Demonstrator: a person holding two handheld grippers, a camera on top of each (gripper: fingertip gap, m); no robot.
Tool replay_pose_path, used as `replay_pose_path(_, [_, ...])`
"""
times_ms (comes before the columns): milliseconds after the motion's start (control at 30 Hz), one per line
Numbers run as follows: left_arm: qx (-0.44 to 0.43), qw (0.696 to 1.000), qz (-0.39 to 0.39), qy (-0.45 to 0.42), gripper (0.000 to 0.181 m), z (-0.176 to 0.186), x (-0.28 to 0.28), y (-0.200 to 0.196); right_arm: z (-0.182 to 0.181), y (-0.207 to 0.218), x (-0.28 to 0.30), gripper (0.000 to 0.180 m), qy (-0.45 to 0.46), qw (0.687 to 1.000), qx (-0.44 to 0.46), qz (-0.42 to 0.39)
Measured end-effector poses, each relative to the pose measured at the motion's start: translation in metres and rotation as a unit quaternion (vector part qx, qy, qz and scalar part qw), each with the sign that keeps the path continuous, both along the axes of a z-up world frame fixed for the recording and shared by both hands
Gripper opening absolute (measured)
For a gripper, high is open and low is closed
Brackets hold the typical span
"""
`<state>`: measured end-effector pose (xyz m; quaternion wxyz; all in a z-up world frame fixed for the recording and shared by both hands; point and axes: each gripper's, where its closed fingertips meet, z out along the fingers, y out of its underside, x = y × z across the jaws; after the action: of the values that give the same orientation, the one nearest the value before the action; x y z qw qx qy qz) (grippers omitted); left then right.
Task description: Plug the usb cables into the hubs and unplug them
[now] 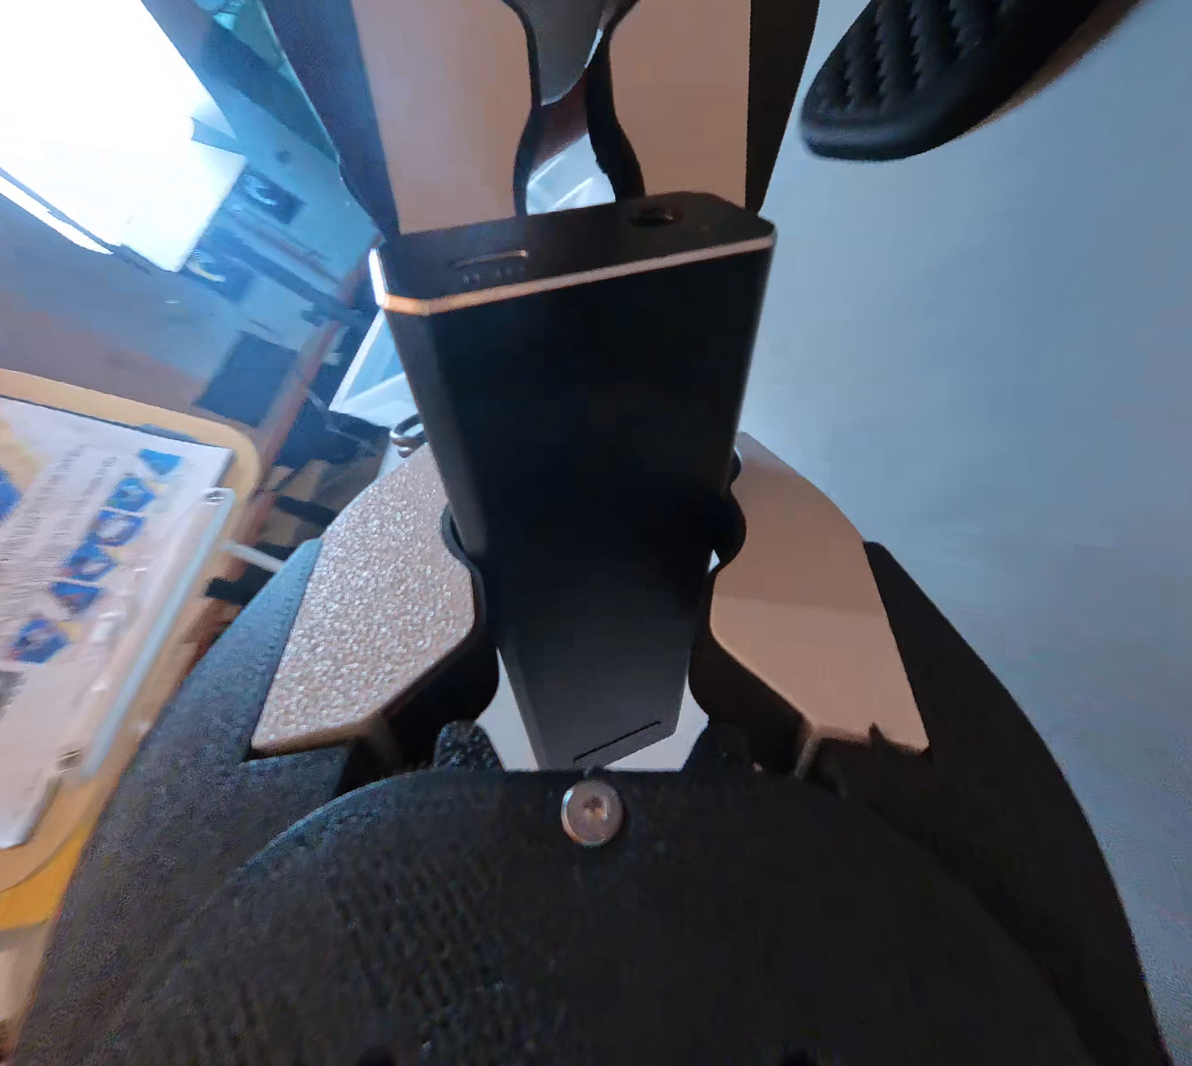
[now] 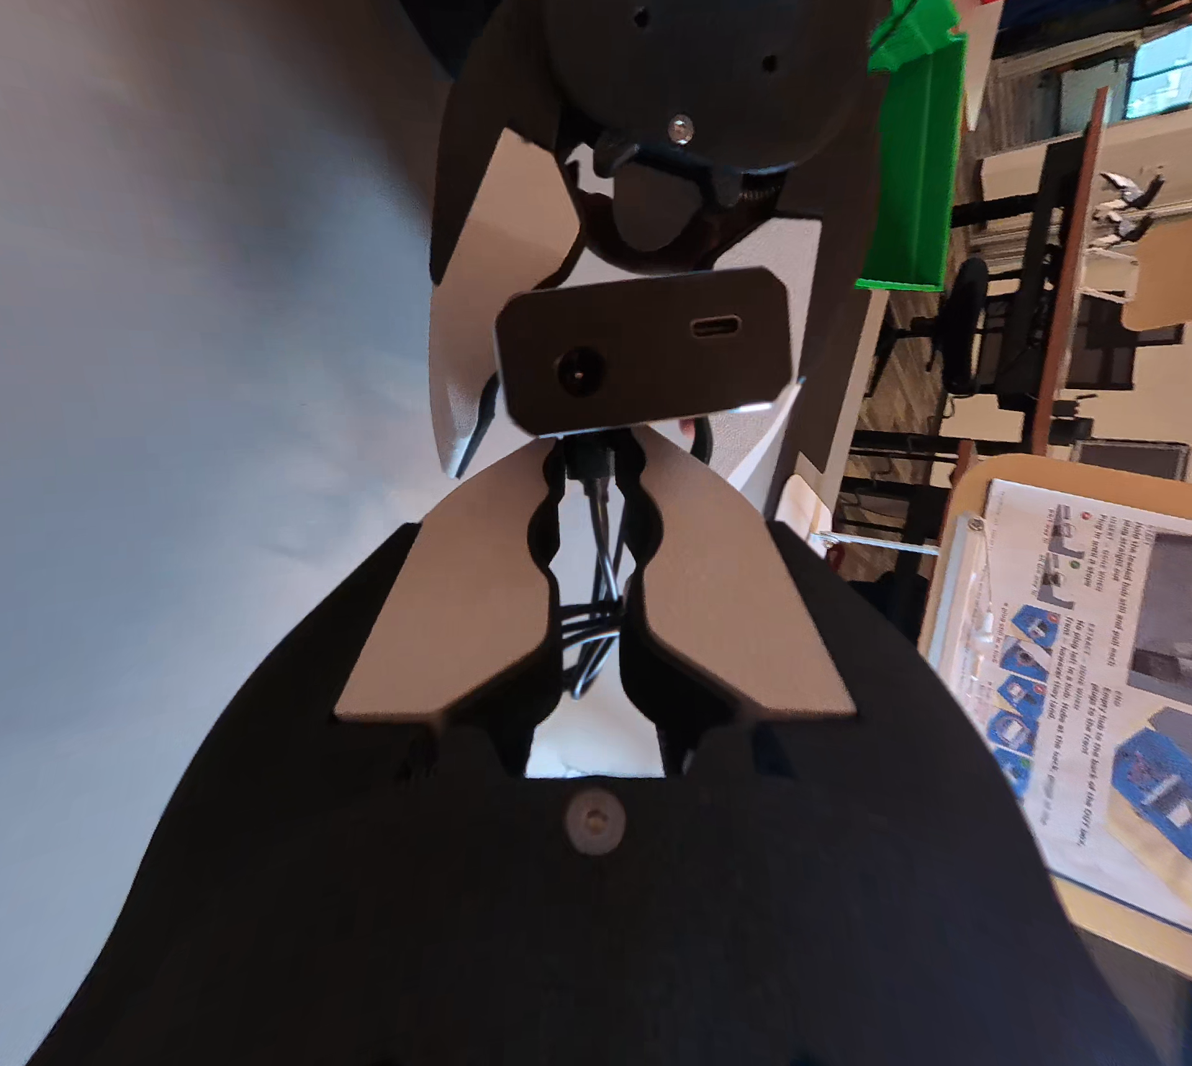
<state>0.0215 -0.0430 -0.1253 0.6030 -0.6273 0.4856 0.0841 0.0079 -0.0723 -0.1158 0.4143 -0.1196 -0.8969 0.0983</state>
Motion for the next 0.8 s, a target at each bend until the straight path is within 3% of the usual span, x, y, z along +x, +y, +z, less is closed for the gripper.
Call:
replay_pose_path(33, [0.023, 0.999, 0.015, 0.02, 0.074, 0.004, -0.003, 0.002, 0.003, 0.001, -0.001, 0.016, 0.012, 1.0, 0.007, -0.005])
replay_pose_path(167, [0.108, 0.99, 0.064, 0.063, 0.074, 0.022, -0.011, 0.007, 0.018, 0.005, -0.006, 0.015, 0.058, 0.997, 0.05, -0.029])
replay_pose_path(467, [0.183, 0.972, 0.107, 0.096, 0.075, 0.045, -0.025, 0.006, 0.034, 0.004, -0.01, 0.015, 0.103, 0.99, 0.078, -0.051])
replay_pose_path(800, [0.145, 0.982, 0.087, 0.085, 0.073, 0.034, -0.021, 0.004, 0.021, 0.007, -0.011, 0.015, 0.094, 0.992, 0.073, -0.029])
